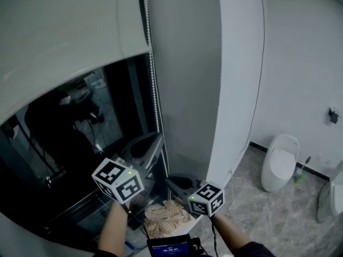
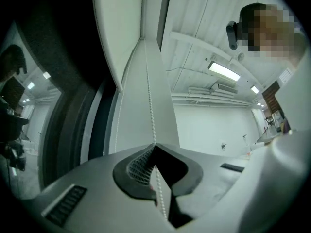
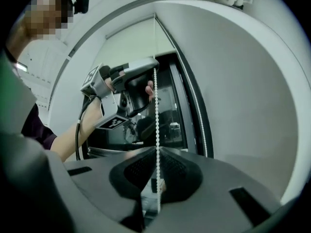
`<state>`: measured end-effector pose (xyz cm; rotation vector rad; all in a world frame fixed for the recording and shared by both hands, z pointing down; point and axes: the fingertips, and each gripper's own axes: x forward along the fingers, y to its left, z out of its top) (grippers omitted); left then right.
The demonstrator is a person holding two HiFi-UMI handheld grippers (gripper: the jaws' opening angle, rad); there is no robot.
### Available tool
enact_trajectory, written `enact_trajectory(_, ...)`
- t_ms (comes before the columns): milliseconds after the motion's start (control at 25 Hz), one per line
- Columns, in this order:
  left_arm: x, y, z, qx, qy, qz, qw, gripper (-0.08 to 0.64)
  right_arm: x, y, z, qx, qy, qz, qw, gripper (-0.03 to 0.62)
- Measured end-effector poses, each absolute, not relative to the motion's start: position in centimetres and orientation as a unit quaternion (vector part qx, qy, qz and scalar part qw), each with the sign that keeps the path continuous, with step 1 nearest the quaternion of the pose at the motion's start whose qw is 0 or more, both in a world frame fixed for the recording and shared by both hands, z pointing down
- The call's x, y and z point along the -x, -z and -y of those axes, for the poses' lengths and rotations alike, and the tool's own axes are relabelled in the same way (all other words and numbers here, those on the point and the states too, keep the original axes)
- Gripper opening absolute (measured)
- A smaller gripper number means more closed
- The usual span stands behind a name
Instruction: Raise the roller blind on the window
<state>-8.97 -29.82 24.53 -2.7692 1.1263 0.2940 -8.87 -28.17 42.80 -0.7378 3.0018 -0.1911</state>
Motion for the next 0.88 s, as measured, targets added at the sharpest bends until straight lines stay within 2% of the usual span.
enact_trajectory(80, 9.5, -25.7, 29.8, 0.918, -0.099, -0.379, 0.063, 0.011, 8.1, -43.3, 28.4, 0.238, 0.074, -0.968, 0.015, 0.014)
enact_trajectory(160, 9.5, -27.2, 30.0, 0.916, -0.092, -0.386, 0.057, 0.011, 6.9, -41.4, 28.9, 0.236, 0.079, -0.968, 0.038, 0.016)
enact_trajectory(320, 9.0, -31.1, 30.2, 0.917, -0.077, -0.391, 0.033, 0.011, 6.1, -34.6, 30.3, 0.234, 0.036, -0.969, 0.071, 0.063)
enact_trajectory(600, 7.7, -39.1, 29.7, 0.920, -0.015, -0.392, 0.004, 0.011, 6.2, -20.4, 29.6, 0.212, -0.026, -0.962, 0.167, 0.067)
enact_trajectory(880, 6.5, -44.7, 29.3, 0.921, 0.027, -0.386, -0.039, 0.011, 6.0, -14.1, 30.1, 0.228, -0.056, -0.953, 0.193, 0.067)
